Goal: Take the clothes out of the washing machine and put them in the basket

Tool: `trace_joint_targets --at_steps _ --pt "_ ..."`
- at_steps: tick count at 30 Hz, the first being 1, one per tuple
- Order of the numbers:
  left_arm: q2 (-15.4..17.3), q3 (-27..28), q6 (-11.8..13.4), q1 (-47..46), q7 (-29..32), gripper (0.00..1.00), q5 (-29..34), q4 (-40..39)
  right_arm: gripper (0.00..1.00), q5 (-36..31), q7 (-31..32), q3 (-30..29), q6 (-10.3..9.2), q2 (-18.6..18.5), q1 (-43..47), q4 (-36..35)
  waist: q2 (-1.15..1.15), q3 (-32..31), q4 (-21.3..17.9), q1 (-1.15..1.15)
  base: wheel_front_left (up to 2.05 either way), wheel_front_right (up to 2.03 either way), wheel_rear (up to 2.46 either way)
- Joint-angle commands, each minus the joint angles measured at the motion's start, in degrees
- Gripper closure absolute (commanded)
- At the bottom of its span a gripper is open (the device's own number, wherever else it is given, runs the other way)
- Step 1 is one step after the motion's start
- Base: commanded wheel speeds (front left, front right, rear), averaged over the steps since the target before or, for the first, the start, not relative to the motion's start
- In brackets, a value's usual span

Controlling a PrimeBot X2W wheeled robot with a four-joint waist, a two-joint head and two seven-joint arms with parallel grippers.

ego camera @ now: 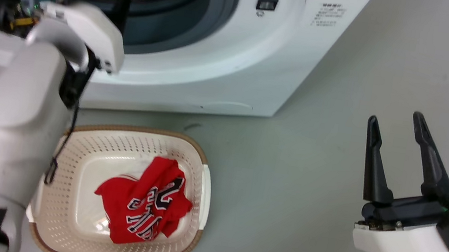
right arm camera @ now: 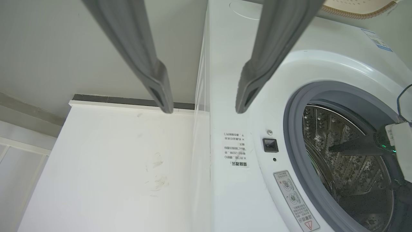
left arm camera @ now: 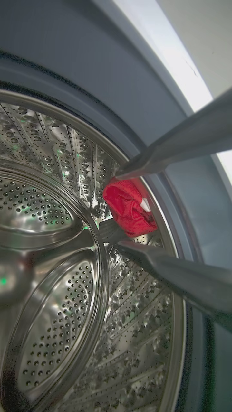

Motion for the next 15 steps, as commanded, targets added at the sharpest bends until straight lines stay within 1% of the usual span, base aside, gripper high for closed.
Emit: trace_joint_targets --at_steps 1,8,12,15 --pt "0.16 -0.26 -0.29 -1.53 0.61 0.00 0.06 0.77 0.00 0.36 -0.12 0.07 -0.04 0.11 -0.98 -0.31 0.00 3.55 -2.27 0.00 0.00 0.00 0.00" --pt "3.05 -3.38 -1.61 -14.19 9.01 0.00 -0.16 8.23 0.00 2.80 -0.12 0.50 -0.04 0.11 -4.37 -1.21 0.00 10.53 -5.56 0.00 0.00 0.00 0.00" --pt "4.38 -5.33 -1.75 -20.38 12.71 0.00 -0.44 11.35 0.00 3.98 -0.12 0.70 -0.04 0.11 -5.95 -1.69 0.00 13.79 -7.09 0.00 0.00 0.00 0.00" --pt "5.44 -6.95 -1.77 -24.48 16.78 0.00 -1.65 13.25 0.00 4.87 -0.12 0.79 -0.04 0.11 -6.89 -2.16 0.00 15.99 -8.01 0.00 0.00 0.00 0.00"
